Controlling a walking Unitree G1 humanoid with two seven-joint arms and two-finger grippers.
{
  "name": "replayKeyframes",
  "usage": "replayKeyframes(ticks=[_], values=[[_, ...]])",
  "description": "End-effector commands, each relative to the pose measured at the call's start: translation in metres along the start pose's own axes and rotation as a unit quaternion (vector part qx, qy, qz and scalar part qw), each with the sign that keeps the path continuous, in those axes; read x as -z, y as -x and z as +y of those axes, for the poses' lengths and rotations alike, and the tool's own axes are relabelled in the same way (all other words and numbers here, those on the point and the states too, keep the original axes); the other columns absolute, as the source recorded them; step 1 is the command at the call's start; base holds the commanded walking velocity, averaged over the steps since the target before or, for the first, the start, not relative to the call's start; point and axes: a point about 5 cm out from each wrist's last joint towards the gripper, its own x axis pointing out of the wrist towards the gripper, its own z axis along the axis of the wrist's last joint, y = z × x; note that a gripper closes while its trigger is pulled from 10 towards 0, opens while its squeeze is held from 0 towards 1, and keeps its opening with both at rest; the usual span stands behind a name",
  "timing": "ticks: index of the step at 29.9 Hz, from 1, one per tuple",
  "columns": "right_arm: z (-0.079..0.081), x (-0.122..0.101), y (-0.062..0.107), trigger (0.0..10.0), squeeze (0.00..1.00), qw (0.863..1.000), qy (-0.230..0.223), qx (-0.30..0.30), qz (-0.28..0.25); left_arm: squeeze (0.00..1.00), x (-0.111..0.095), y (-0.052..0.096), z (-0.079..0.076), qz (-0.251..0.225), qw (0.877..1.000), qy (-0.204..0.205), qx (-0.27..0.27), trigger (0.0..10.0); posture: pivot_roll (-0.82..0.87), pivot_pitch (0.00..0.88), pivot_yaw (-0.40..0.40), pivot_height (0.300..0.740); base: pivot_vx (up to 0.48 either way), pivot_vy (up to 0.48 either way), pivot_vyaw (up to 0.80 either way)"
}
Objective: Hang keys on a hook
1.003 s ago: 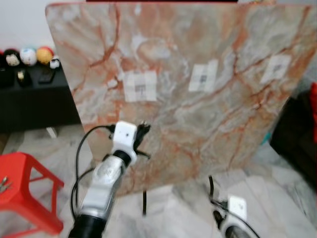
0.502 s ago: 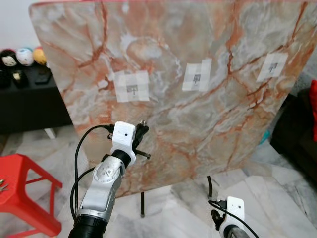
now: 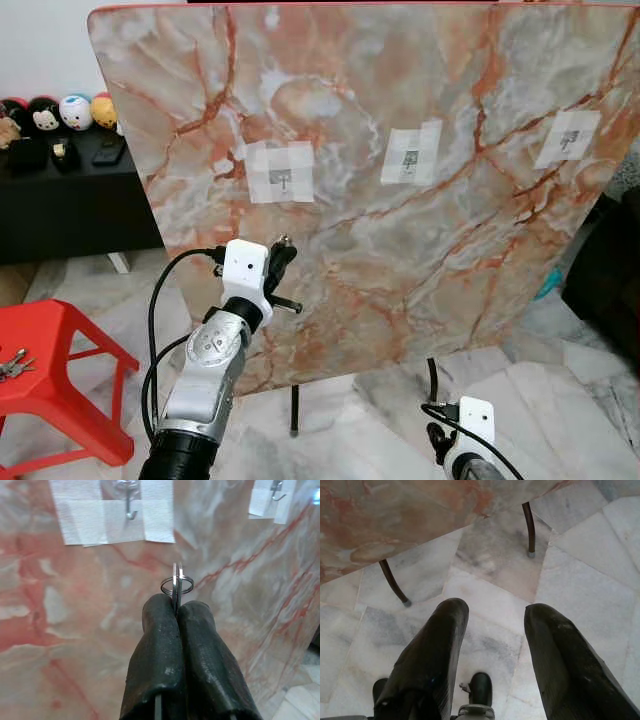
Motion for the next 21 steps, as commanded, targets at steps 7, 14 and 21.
replayKeyframes(ticks=[7, 14, 21], values=[[-0.0025, -0.0004, 0.0002, 10.0, 0.00, 1.000, -0.005, 0.004, -0.001, 0.00, -0.0038, -0.0023, -0.0026, -0.006, 1.000, 0.005, 0.005, 10.0, 0.08, 0.000, -0.077, 0.740, 0.000, 0.335, 0.00], [-0.0030, -0.0030, -0.0002, 10.0, 0.00, 1.000, -0.005, 0.004, -0.006, 0.00, -0.0036, -0.0026, -0.0053, -0.007, 1.000, 0.004, 0.010, 10.0, 0.08, 0.000, -0.075, 0.740, 0.000, 0.333, 0.00], [-0.0001, -0.0028, -0.0005, 10.0, 0.00, 1.000, -0.003, 0.001, -0.006, 0.00, -0.0041, -0.0025, -0.0067, -0.008, 1.000, 0.002, 0.015, 10.0, 0.09, 0.000, -0.074, 0.740, 0.000, 0.000, 0.00]])
